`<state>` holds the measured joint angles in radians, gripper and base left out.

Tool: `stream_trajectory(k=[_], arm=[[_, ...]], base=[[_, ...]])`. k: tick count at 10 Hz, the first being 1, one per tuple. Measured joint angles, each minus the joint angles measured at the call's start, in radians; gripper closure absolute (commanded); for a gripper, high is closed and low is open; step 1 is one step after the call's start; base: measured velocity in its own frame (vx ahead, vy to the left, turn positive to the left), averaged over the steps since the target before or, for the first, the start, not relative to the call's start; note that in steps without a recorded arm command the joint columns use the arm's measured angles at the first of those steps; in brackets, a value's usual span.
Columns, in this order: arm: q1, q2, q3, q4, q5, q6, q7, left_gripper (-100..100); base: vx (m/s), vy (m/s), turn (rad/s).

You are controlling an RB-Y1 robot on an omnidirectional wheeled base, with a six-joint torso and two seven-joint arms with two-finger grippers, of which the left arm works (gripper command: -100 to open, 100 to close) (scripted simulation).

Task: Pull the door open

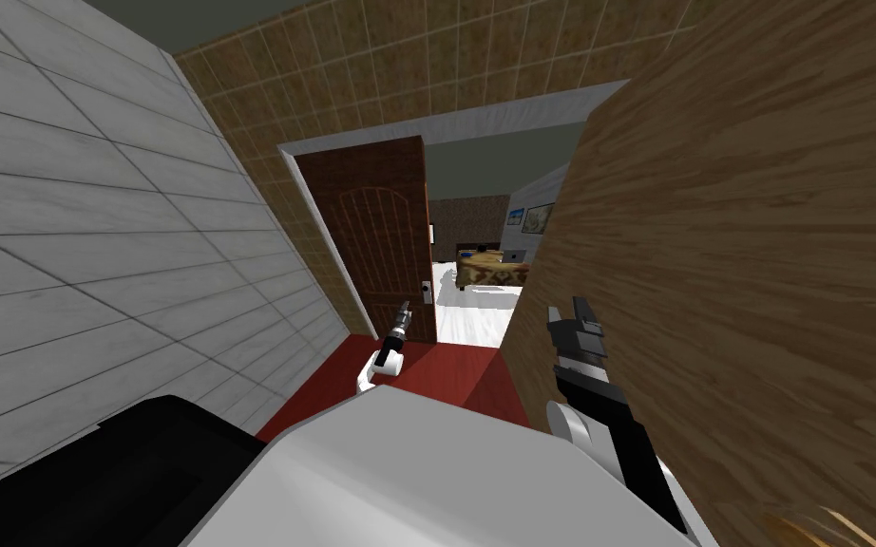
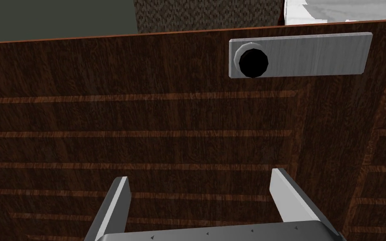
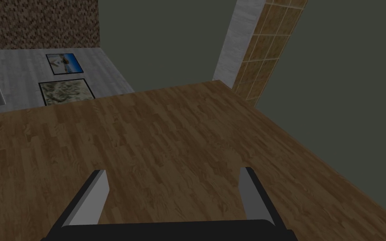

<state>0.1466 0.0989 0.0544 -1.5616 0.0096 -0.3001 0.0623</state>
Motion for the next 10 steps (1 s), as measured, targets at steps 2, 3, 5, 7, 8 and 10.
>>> stream_trajectory(k=[2, 3, 5, 7, 8, 10], arm=[[-0.012, -0.002, 0.003, 0.031, 0.001, 0.002, 0.000, -100], [-0.021, -0.005, 0.005, 0.049, 0.001, 0.004, -0.001, -100], [-0.034, -0.004, 0.009, 0.075, 0.004, 0.011, 0.001, -100], [-0.046, -0.005, 0.013, 0.110, 0.005, 0.007, 0.001, -100], [-0.058, -0.007, 0.016, 0.132, 0.006, 0.009, 0.001, -100], [-0.078, -0.007, 0.021, 0.177, 0.009, 0.014, 0.003, -100]], base=[[0.104, 0.010, -0.016], [0.087, -0.006, -0.014], [0.091, -0.009, -0.012], [0.102, 0.007, -0.018], [0.152, 0.006, -0.023], [0.144, 0.002, -0.017]])
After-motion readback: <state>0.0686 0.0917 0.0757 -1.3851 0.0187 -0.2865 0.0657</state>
